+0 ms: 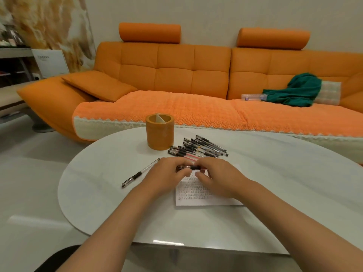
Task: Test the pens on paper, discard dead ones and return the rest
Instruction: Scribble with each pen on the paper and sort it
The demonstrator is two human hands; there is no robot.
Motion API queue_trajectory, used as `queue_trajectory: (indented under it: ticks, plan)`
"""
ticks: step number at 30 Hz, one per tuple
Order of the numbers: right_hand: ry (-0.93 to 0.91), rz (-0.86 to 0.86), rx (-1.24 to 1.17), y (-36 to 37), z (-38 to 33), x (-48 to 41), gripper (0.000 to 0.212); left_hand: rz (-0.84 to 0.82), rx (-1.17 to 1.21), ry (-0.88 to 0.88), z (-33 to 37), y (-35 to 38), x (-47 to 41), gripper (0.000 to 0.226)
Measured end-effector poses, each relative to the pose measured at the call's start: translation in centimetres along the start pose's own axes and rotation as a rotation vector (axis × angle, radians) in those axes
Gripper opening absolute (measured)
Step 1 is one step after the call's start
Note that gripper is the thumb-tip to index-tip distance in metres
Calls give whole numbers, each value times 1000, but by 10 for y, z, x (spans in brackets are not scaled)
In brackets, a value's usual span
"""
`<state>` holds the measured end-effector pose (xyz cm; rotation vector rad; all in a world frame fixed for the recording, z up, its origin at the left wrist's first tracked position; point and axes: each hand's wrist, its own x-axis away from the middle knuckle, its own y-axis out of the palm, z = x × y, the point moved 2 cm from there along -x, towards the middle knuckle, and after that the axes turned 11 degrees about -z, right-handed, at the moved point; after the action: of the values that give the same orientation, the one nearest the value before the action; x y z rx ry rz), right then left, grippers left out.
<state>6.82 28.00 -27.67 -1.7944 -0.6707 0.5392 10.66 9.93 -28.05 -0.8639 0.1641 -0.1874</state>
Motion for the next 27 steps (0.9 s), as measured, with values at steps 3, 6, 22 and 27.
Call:
queue_trajectory:
  ticks: [3,6,22,27]
  plan:
    - [10,32,50,0,7,10,21,10,-20,20,9,11,-4,17]
    - [72,74,138,-1,21,22,24,4,-22,9,11,16,-8,10]
    - [39,5,136,13,30,29,21,-58,-26,12,18,32,-20,10]
    - [74,17,124,8,30,28,28,-43,-28,7,17,27,-18,8]
